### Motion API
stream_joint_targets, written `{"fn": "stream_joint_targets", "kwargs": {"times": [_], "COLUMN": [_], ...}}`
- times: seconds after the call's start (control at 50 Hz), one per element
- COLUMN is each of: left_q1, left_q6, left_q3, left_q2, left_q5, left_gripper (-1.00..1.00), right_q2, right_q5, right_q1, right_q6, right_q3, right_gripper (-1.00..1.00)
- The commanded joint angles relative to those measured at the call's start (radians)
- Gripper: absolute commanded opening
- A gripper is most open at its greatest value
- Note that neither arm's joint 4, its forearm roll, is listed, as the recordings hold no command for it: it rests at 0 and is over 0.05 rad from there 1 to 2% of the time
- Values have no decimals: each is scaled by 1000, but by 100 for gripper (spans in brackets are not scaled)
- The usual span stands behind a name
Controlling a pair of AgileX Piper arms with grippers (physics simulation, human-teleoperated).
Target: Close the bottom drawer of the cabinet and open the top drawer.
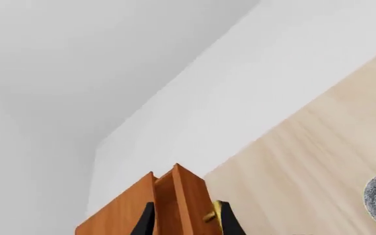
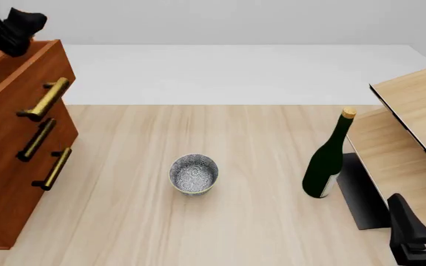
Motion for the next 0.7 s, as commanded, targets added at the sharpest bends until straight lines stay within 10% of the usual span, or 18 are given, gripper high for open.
{"fn": "stream_joint_targets", "kwargs": {"times": [0.02, 0.7], "left_q1": [6, 120], "left_q6": [-226, -453], "left_q3": [-201, -135], "left_q2": [88, 92], "left_q5": [214, 304], "left_gripper": [100, 100], "right_q2": [-12, -19], "right_q5": [12, 19], "right_q1": [2, 10], "right_q6": [1, -4], "right_q3": [0, -1], "right_gripper": [100, 100]}}
